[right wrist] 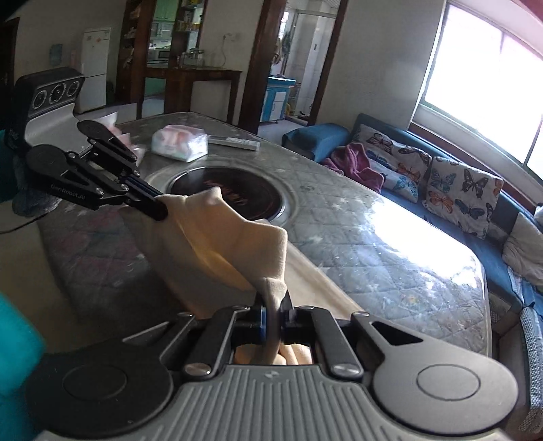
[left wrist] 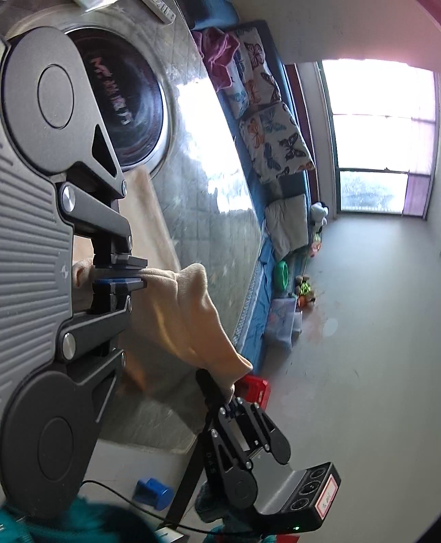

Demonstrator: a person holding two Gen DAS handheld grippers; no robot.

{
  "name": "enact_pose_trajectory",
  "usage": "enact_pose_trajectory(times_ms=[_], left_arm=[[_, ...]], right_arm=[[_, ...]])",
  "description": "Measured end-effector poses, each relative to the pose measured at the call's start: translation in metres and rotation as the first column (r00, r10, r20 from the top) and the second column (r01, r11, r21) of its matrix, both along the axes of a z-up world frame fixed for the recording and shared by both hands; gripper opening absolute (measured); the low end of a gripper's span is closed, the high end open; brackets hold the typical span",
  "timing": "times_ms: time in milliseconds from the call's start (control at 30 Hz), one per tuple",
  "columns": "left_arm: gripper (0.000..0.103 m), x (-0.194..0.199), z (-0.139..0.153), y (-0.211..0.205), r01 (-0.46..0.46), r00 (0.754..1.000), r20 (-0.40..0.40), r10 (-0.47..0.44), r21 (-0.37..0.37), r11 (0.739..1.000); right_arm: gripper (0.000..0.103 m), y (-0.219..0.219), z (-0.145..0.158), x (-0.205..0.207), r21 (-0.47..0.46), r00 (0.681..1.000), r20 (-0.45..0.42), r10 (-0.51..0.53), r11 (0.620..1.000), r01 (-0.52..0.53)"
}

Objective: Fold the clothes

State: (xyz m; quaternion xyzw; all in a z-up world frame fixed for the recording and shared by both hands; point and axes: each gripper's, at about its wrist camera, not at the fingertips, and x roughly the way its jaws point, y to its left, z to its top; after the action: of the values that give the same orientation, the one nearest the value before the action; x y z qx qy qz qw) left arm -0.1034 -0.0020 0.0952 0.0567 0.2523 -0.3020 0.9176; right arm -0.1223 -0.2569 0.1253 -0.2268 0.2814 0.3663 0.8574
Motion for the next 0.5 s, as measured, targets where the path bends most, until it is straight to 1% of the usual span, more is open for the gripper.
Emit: enact_pose_trajectory(times_ms=[133,200,300,400,500], left_arm=[[0.005,0.042,0.000,-0.002,-0.034,0.999,-0.010,0.034,0.019,0.999],[0.005,0.063,-0.002,-0.005,-0.044,0.999,-0.016,0.045,0.041,0.998],[0.005,0.094,-0.008,-0.010,-0.055,0.998,-0.039,0.058,0.072,0.996],[0.005,0.125,-0.021,-0.013,-0.077,0.994,-0.072,0.085,0.106,0.991],[0.005,0.149,-0.038,-0.015,-0.116,0.984,-0.118,0.131,0.124,0.985]], right_arm=[[0.005,-0.001,-0.003,0.038,0.020,0.999,-0.028,-0.019,1.000,0.020],[0.005,-0.001,-0.007,0.060,0.014,0.999,-0.024,-0.024,1.000,0.025],[0.005,0.001,-0.014,0.082,0.015,0.999,-0.041,-0.036,0.999,0.036],[0.005,0.002,-0.024,0.111,0.019,0.996,-0.079,-0.049,0.999,0.051],[0.005,0.003,-0.042,0.136,0.021,0.992,-0.111,-0.066,0.997,0.069]])
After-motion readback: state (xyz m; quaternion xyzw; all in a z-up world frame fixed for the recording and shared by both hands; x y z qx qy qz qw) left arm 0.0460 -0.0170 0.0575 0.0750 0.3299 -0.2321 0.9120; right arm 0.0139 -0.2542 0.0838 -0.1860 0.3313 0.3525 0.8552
